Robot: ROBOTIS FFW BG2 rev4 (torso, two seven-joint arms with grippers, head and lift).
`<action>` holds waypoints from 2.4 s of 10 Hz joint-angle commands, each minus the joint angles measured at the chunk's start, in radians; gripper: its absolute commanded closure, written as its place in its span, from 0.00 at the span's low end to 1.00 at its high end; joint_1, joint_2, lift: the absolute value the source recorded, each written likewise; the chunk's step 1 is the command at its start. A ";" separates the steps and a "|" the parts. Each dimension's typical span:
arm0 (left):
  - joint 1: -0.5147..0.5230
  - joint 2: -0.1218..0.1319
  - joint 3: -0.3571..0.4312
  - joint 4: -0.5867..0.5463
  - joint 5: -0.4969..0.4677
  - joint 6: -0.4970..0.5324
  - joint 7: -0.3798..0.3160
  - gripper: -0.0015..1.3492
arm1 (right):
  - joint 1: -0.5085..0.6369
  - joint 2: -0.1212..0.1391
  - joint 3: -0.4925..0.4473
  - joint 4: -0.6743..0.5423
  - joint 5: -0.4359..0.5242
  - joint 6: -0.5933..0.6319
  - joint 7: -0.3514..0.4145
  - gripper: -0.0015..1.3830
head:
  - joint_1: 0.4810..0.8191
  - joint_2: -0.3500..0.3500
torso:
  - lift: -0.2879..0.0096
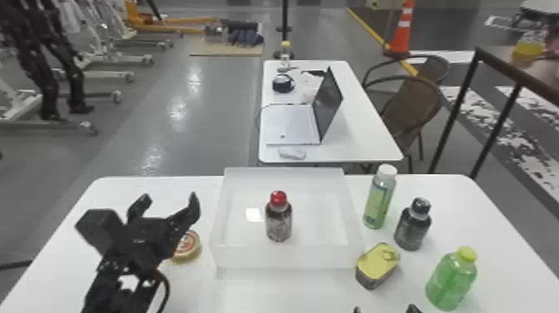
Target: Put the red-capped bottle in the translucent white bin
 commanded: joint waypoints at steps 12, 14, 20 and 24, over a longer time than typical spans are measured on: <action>0.445 -0.116 0.246 -0.026 -0.197 -0.267 -0.049 0.15 | 0.029 -0.019 -0.003 -0.029 0.002 0.016 -0.007 0.15 | 0.20 0.50 | 0.63; 0.439 -0.116 0.243 -0.024 -0.184 -0.272 -0.049 0.15 | 0.031 -0.019 -0.003 -0.029 0.000 0.019 -0.007 0.15 | 0.20 0.50 | 0.63; 0.434 -0.116 0.231 -0.023 -0.183 -0.275 -0.049 0.15 | 0.032 -0.019 -0.003 -0.031 -0.001 0.021 -0.012 0.15 | 0.20 0.50 | 0.63; 0.434 -0.116 0.228 -0.023 -0.174 -0.275 -0.049 0.15 | 0.034 -0.019 -0.003 -0.032 -0.001 0.021 -0.013 0.15 | 0.20 0.50 | 0.63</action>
